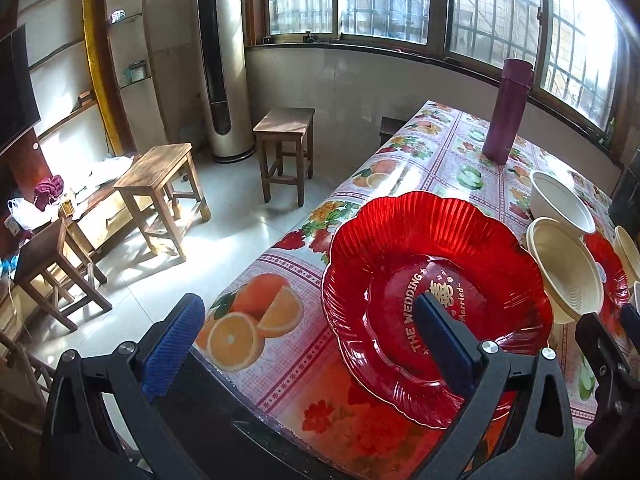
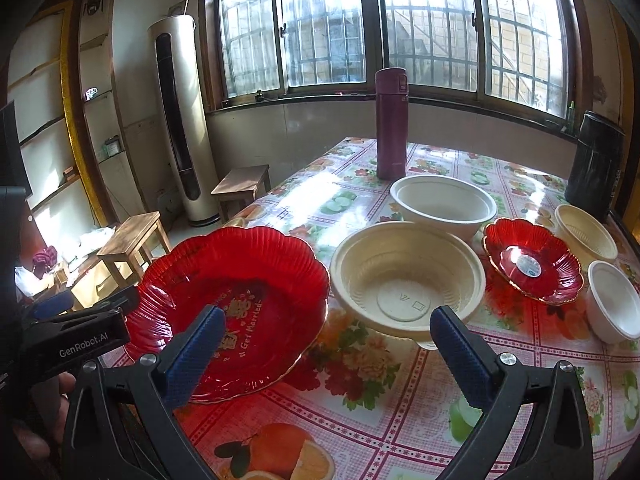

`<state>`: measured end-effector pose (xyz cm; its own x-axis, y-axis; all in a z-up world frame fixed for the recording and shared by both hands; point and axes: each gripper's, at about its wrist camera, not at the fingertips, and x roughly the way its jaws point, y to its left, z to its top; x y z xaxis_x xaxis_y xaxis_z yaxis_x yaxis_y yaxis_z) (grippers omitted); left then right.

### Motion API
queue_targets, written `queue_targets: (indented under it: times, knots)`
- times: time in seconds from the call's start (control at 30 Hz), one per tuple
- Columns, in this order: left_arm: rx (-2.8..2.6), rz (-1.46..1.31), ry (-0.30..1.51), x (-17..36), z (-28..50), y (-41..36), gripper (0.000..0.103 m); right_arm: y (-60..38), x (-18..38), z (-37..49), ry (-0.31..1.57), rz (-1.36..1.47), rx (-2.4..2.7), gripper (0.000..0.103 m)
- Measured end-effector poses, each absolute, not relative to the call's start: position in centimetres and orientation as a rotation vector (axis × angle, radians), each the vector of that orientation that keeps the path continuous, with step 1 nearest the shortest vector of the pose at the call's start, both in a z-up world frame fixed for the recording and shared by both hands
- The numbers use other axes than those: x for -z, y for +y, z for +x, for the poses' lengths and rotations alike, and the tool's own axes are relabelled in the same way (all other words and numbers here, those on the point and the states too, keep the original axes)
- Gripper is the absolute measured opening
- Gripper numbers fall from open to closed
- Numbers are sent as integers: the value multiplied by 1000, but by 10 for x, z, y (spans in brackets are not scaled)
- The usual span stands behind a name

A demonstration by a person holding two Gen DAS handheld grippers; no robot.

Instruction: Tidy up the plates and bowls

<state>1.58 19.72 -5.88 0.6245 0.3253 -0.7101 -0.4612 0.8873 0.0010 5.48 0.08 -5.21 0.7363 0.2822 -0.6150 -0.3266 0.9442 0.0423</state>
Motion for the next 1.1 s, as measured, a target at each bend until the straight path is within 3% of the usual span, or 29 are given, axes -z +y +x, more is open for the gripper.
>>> queue_targets:
  times: [0.87,0.97,1.03,1.1]
  knots:
    - [-387,-192,1042,106,61,199,103,20,99,112,898,38,-305,101]
    - [-387,-146,1047,108,62,193,103,18,104,117,932,60,-301,93]
    - [-383,-130,1034,108,62,189,103,18,110,121,967,73,-304,72]
    - [-370,-124,1017,106,60,188,95,17,112,121,966,72,-295,60]
